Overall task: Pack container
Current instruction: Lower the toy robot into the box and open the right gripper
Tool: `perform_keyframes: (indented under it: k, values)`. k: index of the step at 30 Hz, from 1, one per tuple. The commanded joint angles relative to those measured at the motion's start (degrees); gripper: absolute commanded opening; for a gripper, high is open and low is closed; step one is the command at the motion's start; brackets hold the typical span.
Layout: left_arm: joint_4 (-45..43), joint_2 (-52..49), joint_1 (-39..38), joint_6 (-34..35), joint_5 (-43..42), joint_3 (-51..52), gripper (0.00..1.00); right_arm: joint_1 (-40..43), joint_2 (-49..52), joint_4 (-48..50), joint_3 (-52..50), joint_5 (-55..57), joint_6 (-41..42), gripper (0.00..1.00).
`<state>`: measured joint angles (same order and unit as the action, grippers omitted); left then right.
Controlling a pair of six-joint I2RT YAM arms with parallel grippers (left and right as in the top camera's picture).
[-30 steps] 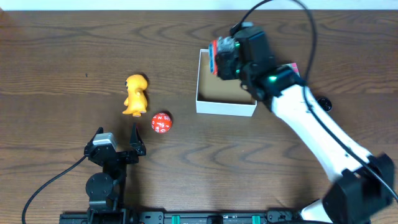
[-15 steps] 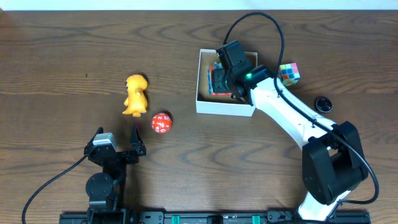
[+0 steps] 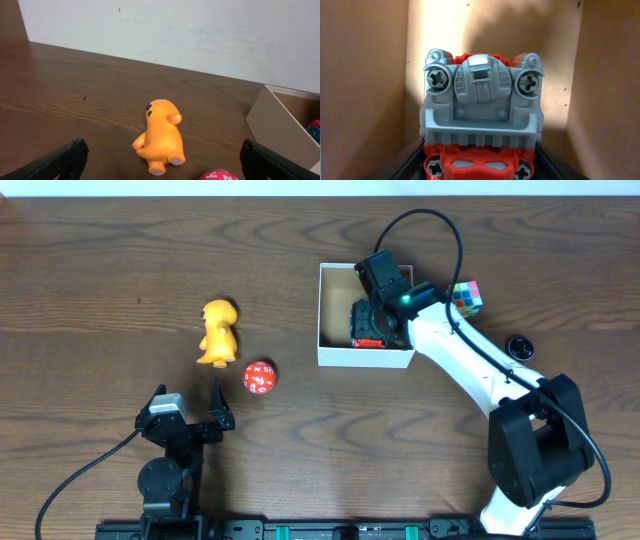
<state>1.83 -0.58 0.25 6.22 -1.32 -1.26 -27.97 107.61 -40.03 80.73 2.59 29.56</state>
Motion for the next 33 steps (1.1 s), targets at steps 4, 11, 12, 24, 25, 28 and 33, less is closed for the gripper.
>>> perform_keyframes:
  k: [4,11,12,24,25,28,33]
  values:
    - [2.21,0.28,-0.17,0.31,0.55,1.03,0.98,1.07,-1.01,0.04,0.76,3.04,0.13,0.3]
    - [2.21,0.28,-0.17,0.31,0.52,1.03,0.98,1.77,-1.01,-1.07,0.76,5.4,-2.91,0.31]
    - [2.21,0.28,-0.17,0.31,0.52,1.03,0.98,1.97,-1.01,-1.09,0.76,5.84,-3.39,0.31]
    - [2.21,0.28,-0.17,0.31,0.52,1.03,0.98,3.67,-1.01,-1.38,0.76,6.01,-3.96,0.31]
    - [2.21,0.28,-0.17,0.31,0.52,1.03,0.98,3.67,-1.01,-1.38,0.76,6.01,-3.96,0.31]
    - [2.21,0.28,-0.17,0.31,0.55,1.03,0.98,3.67,-1.01,-1.36,0.76,5.97,-3.93,0.32]
    - [2.21,0.28,-0.17,0.31,0.55,1.03,0.98,3.52,-1.01,-1.66,0.76,3.76,-3.91,0.31]
